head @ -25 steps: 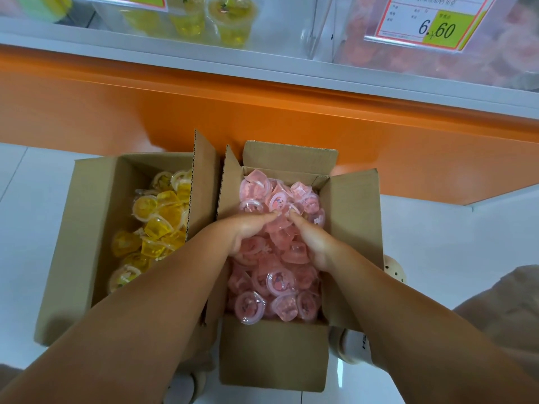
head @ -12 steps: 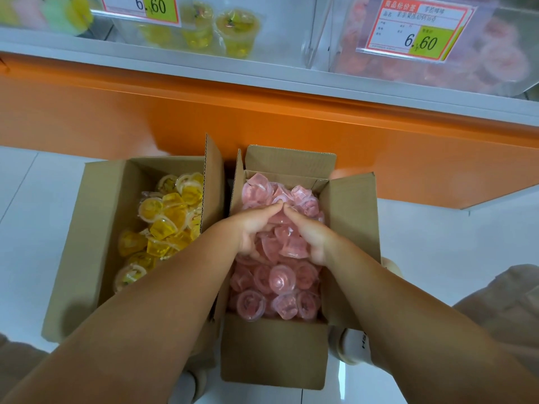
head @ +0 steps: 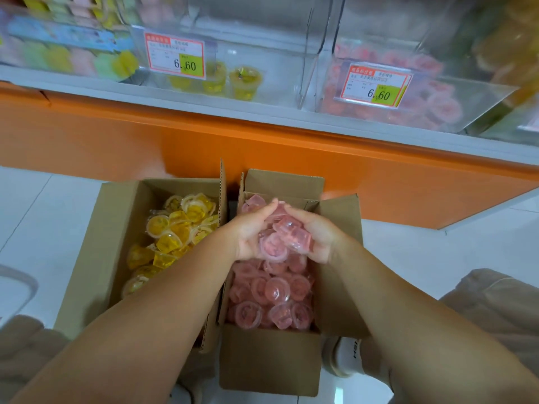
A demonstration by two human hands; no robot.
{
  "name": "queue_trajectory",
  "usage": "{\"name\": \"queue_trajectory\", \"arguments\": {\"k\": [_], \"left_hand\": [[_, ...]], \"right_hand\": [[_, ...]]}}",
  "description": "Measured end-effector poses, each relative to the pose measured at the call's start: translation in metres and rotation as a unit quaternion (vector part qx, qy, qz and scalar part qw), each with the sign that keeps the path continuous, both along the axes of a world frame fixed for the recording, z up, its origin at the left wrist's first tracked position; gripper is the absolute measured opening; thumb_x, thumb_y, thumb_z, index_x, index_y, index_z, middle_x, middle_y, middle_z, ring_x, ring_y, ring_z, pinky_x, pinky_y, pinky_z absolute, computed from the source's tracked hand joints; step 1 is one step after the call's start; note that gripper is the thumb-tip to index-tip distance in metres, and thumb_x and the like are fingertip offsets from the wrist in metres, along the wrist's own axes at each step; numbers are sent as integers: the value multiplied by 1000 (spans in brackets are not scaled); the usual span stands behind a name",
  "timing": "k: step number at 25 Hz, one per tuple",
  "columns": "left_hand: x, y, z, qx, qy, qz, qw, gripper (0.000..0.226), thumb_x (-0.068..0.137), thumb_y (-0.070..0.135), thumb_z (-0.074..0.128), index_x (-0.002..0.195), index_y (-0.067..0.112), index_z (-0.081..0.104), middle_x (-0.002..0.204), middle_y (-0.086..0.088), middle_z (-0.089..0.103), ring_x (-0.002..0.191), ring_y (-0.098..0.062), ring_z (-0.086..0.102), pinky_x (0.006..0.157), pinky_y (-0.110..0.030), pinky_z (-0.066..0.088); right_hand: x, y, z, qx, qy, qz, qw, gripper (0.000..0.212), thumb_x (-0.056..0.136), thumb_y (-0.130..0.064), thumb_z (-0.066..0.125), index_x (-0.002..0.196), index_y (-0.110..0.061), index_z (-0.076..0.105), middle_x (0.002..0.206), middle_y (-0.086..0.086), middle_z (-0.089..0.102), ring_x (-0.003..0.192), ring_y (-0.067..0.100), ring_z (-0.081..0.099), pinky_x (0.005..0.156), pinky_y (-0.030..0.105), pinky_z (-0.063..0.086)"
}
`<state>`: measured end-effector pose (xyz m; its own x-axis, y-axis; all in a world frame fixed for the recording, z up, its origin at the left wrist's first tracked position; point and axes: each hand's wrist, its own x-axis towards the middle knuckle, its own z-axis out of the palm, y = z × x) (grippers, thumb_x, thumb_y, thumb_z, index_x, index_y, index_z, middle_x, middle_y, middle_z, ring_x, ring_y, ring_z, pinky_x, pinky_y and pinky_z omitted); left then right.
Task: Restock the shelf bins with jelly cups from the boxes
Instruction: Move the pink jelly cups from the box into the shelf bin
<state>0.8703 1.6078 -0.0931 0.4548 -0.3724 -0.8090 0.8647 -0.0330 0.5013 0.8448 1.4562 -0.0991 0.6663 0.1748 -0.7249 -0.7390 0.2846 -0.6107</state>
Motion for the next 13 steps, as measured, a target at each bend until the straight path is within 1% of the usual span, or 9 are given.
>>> {"name": "queue_trajectory", "arguments": {"k": [2,3,6,8,10,12,13], "left_hand": [[-1,3,19,-21,-24,13,999,48,90,60,57,120,25,68,122,-4,70,112,-29,66,88,-56,55],[-1,5,28,-33,-35,19,999,48,90,60,57,122,26,67,124,-4,69,112,-29,66,89,-56,55],[-2,12,59,-75,-58,41,995,46,90,59,59,122,26,67,126,-2,68,112,-27,66,92,-54,54],[-2,15,79,-96,-74,49,991,49,89,59,59,124,25,66,125,-1,67,106,-25,69,87,-51,56],[-3,18,101,-104,-89,56,989,50,89,58,59,123,22,66,122,-1,68,98,-24,70,81,-47,57],[0,21,122,-109,-99,69,987,40,90,56,59,108,22,71,115,-2,69,95,-25,68,78,-45,57],[0,22,135,-116,-100,76,985,38,90,56,59,99,22,74,111,-3,69,94,-26,67,77,-45,56]], "right_hand": [[0,-2,27,15,-32,12,999,36,92,-31,61,122,-11,65,118,9,67,104,21,64,98,37,49],[-1,-2,41,27,-46,16,998,36,92,-29,60,124,-11,64,117,9,67,101,20,65,94,35,51],[-2,-3,84,54,-93,21,994,32,95,-15,53,125,-13,62,105,5,71,87,16,69,72,27,57],[-3,-2,109,37,-110,0,993,32,94,-11,52,125,-17,60,99,2,72,80,13,70,61,24,56],[-4,0,131,26,-124,-37,991,27,94,-8,54,117,-19,60,92,2,72,74,13,70,53,23,54],[-2,2,152,33,-144,-63,987,15,94,-4,52,99,-15,60,77,4,72,64,14,70,49,22,53],[-2,2,164,39,-154,-67,985,13,93,-2,53,93,-13,59,72,5,71,61,15,70,49,22,53]]}}
